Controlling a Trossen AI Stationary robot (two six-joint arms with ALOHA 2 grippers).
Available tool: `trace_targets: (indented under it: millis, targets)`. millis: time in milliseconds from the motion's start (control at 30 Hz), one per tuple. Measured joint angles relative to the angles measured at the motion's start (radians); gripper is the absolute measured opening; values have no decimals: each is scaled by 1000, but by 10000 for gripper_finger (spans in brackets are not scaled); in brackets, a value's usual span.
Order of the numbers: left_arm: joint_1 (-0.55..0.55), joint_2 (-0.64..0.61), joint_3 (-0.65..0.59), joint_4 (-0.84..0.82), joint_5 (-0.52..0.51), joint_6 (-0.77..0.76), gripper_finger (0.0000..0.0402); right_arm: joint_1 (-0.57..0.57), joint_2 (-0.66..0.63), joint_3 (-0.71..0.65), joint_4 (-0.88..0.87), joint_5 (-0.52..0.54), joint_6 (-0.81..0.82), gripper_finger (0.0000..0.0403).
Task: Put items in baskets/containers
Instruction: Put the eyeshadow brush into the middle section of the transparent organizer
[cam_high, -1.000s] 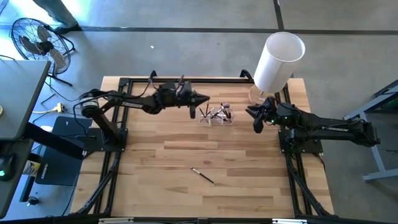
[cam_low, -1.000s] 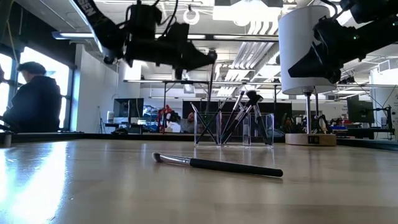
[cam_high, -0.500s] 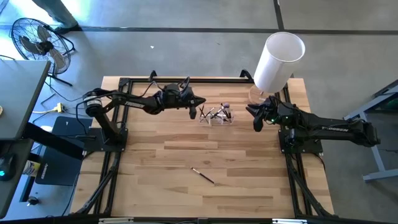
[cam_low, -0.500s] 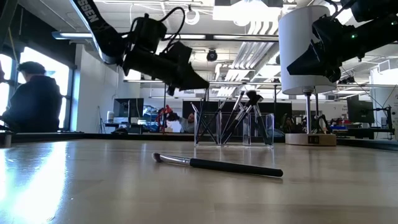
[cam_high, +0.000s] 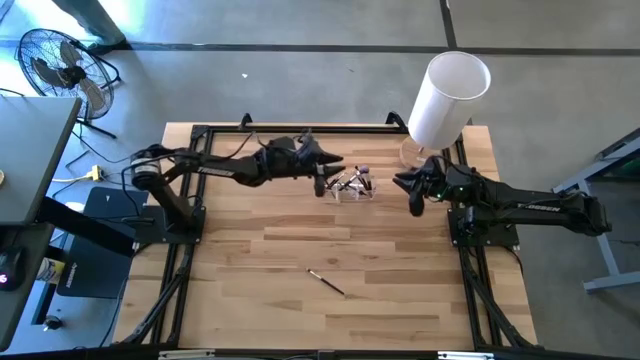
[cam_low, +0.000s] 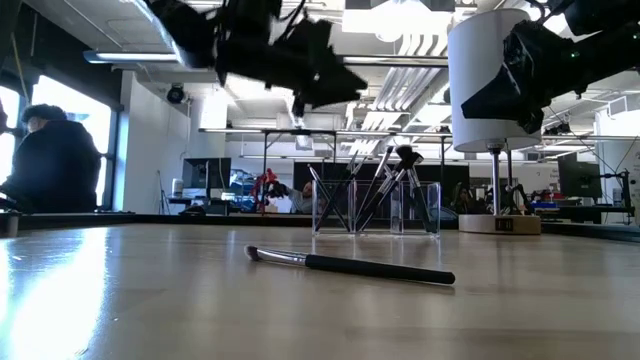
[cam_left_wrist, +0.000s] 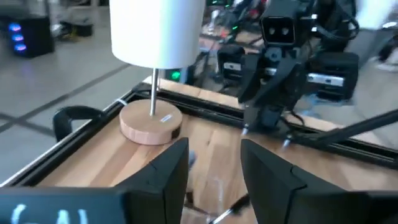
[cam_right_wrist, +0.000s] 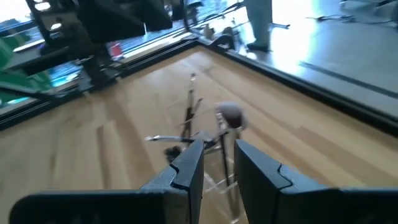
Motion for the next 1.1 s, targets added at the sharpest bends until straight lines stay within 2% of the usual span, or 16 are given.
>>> trace_targets:
  millis: [100,233,333,433,567,667,767,1000,1100]
  targets:
    - [-90,0,103,-185,-175,2,133,0,0,0,-6,-58,0,83]
    - [-210,0,282,-538,-426,-73,107,0,0,0,-27,-122,-8,83]
    - [-290,0,404,-808,-557,-275,80,0,0,0,-47,-145,-33,83]
    - [-356,0,485,-1003,-631,-549,56,0,0,0,-67,-161,-62,83]
    - [-434,0,524,-1130,-660,-854,35,0,0,0,-98,-166,-71,83]
    - [-494,0,530,-1143,-657,-942,10,0,0,0,-118,-167,-70,83]
    - [-547,3,530,-1156,-663,-1049,5,0,0,0,-149,-167,-77,83]
    - [-628,92,531,-1169,-639,-1290,1,0,0,0,-264,-155,-324,82]
    - [-679,124,529,-1159,-621,-1358,1,0,0,0,-281,-167,-340,81]
